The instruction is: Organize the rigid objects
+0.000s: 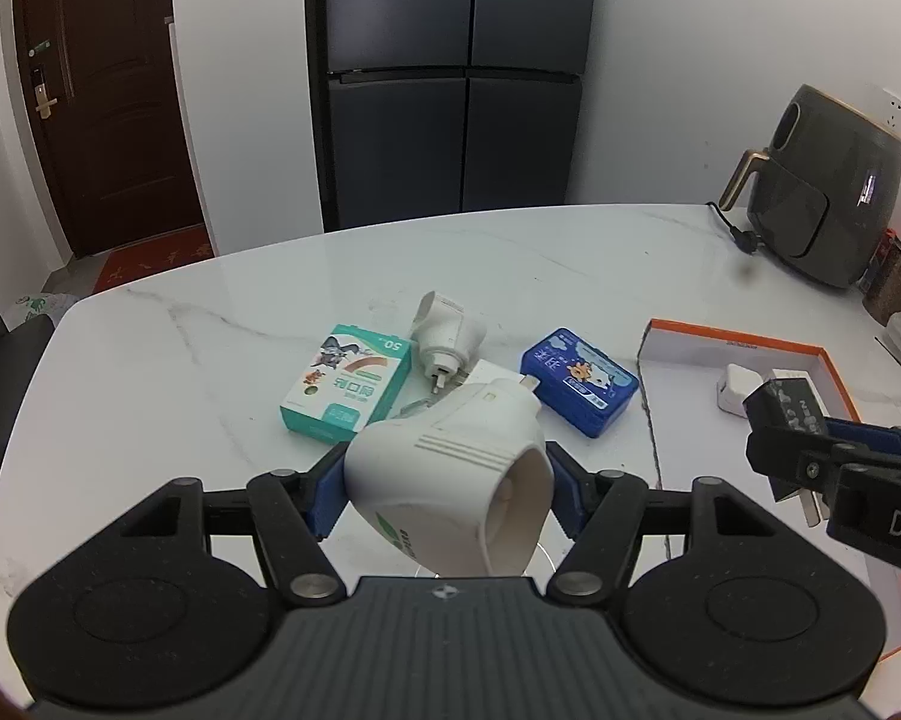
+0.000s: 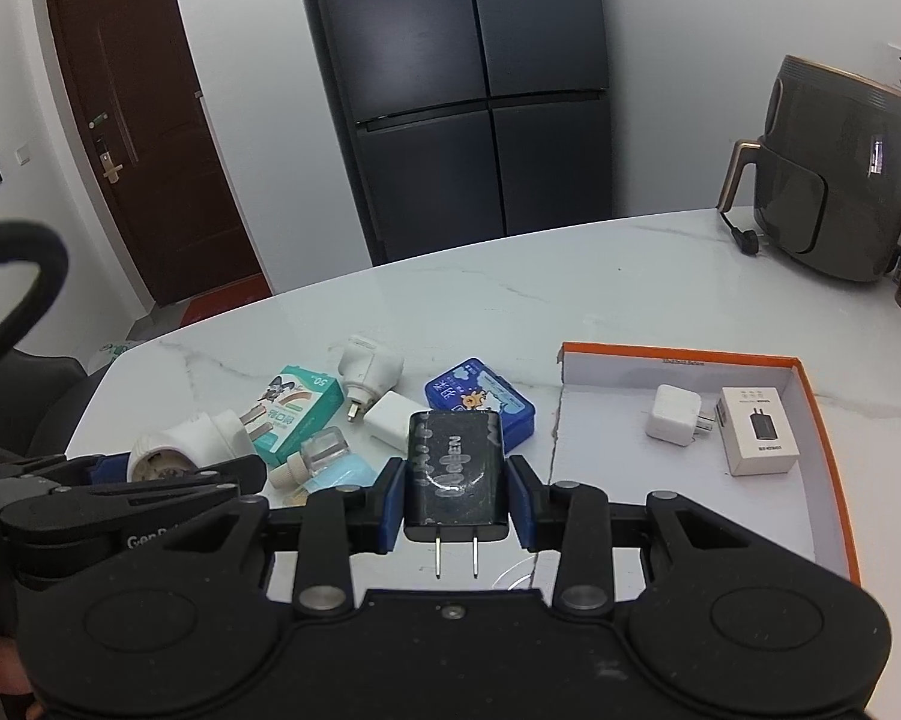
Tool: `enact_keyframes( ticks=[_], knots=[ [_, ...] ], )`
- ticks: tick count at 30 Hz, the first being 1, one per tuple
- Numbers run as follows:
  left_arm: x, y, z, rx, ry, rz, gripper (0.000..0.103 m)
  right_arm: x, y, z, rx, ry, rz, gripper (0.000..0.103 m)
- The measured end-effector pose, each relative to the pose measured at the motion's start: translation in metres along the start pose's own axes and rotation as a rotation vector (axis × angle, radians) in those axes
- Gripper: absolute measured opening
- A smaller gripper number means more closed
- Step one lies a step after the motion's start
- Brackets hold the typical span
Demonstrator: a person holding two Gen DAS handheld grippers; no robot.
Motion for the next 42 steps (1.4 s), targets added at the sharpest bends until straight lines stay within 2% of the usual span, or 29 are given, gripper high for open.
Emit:
enact_keyframes(
  ticks=[42],
  knots=[
    [0.005,0.01,-0.056,0.064,0.054,0.015,0.066,-0.018,0.008,-0.057,0.076,0.058,-0.013,0.044]
  ],
)
Point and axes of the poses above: each gripper's, at about its wrist camera, not at the fingertips, and x roughly the way its jaws point, z to its left, y to its underside, the point moved 2 cm from there along x, roughly the way its jaws point, and after that the axes turned 4 degrees about -x, right-handed, at the moved point
